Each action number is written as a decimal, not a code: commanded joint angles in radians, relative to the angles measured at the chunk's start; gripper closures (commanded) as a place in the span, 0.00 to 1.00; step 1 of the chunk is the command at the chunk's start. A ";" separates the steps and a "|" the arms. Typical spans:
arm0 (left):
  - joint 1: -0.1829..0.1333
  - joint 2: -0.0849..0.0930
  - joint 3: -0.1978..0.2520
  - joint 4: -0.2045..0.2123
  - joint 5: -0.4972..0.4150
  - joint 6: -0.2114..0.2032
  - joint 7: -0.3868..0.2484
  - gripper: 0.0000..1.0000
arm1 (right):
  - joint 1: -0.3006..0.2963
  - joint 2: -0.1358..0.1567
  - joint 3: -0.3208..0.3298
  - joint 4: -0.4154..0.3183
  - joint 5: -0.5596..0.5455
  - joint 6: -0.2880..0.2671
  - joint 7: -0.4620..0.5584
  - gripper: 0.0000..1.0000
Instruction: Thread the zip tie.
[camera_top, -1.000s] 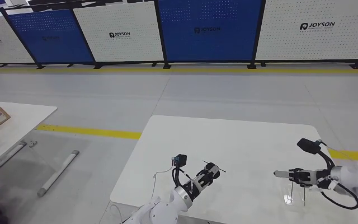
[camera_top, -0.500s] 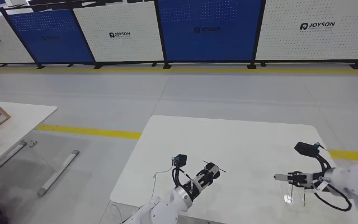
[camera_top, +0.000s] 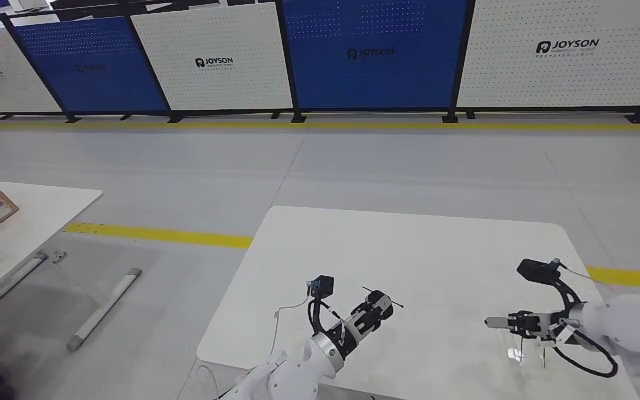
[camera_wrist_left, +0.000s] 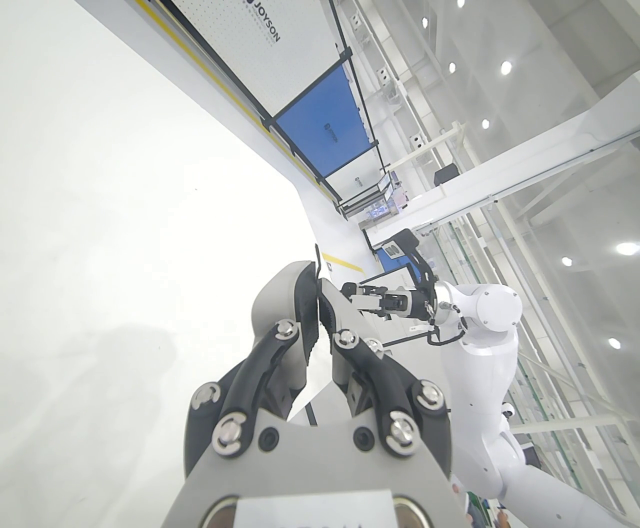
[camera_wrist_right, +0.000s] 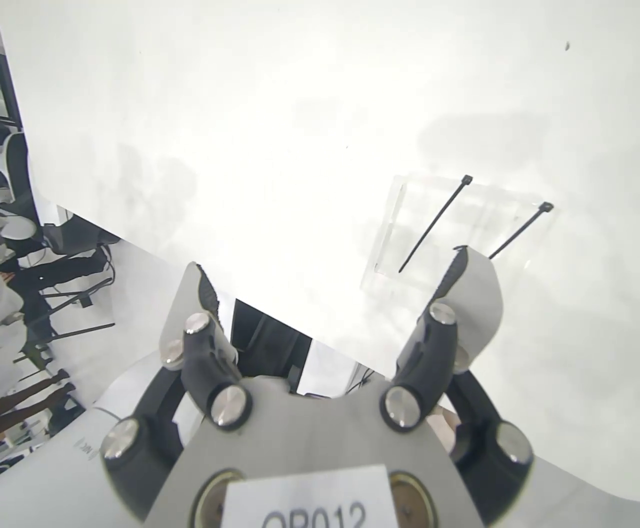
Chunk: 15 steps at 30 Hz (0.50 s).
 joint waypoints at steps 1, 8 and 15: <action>0.000 0.000 0.000 0.000 0.000 0.000 0.000 1.00 | -0.008 0.002 0.005 0.005 -0.013 0.005 -0.019 0.00; 0.000 0.000 0.000 0.000 0.000 0.000 0.000 1.00 | -0.009 0.014 0.003 -0.018 -0.110 0.124 0.007 0.00; 0.000 0.000 0.000 0.000 0.000 0.000 0.000 1.00 | 0.001 0.022 -0.018 -0.015 -0.140 0.124 0.007 0.00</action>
